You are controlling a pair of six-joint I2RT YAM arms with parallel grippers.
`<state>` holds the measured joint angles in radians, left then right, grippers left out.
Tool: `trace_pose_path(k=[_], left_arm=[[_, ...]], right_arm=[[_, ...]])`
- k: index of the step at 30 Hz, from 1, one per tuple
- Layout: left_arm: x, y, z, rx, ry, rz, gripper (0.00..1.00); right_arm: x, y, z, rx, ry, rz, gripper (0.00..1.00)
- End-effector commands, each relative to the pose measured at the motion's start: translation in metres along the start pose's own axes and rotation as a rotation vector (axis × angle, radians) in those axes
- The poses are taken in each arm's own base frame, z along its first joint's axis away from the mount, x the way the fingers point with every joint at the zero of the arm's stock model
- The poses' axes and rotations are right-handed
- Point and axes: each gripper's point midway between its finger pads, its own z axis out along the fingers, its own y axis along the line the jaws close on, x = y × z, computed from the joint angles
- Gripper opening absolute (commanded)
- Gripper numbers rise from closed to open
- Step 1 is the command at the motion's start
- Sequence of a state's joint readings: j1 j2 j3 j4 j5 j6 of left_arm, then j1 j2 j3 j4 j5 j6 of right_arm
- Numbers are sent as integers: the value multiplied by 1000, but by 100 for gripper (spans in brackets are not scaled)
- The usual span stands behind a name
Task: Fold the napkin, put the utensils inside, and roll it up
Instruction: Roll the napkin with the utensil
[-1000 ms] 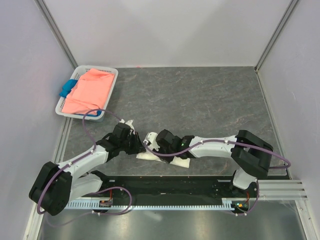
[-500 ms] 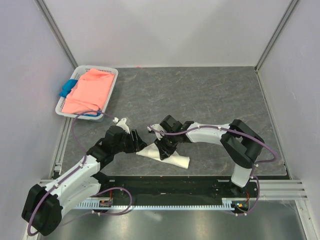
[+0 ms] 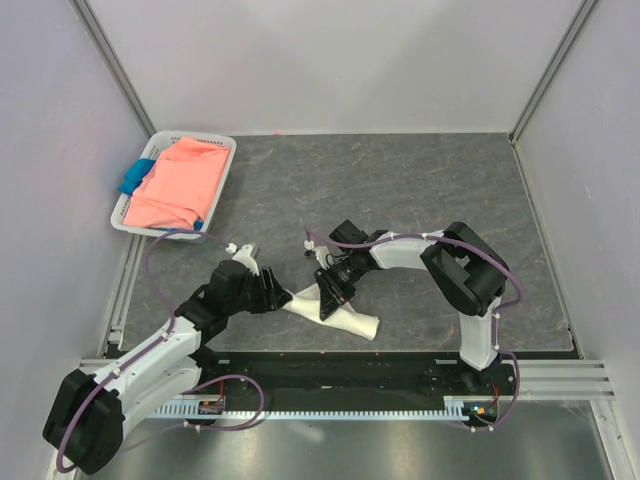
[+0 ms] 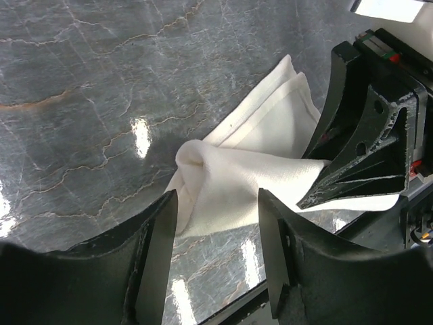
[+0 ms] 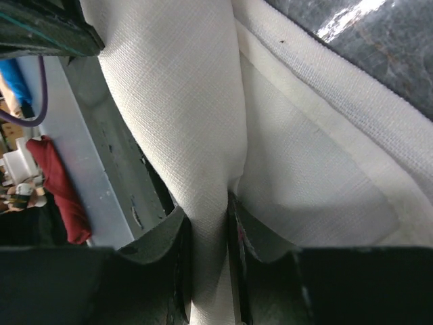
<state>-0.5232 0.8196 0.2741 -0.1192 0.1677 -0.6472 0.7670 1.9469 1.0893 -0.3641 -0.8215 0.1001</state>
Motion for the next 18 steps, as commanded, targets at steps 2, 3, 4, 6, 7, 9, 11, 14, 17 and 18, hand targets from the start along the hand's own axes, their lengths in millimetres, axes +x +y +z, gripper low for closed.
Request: trace_pose_path(k=[2, 3, 4, 6, 7, 9, 11, 14, 17, 18], left_arm=[[-10, -9, 6, 54, -44, 18, 56], [-13, -12, 7, 68, -60, 25, 56], [-13, -11, 8, 68, -58, 24, 55], [-10, -9, 11, 66, -52, 22, 49], [-9, -9, 11, 68, -54, 19, 45], [-4, -4, 13, 54, -40, 11, 28], [-1, 2, 15, 28, -29, 5, 14], [4, 9, 17, -8, -4, 2, 5], [5, 14, 18, -40, 13, 3, 2], [1, 12, 19, -43, 9, 5, 2]], right_arm=[[23, -14, 11, -24, 84, 66, 30], [24, -16, 13, -26, 89, 75, 31], [25, -17, 14, -27, 91, 78, 31], [25, -19, 14, -25, 93, 87, 31], [23, -21, 14, -15, 89, 88, 31], [21, -23, 13, -1, 83, 93, 31], [19, -26, 10, 30, 75, 98, 31], [10, -28, 1, 95, 55, 85, 41], [3, -26, -11, 158, 30, 67, 59], [0, -24, -15, 174, 18, 62, 64]])
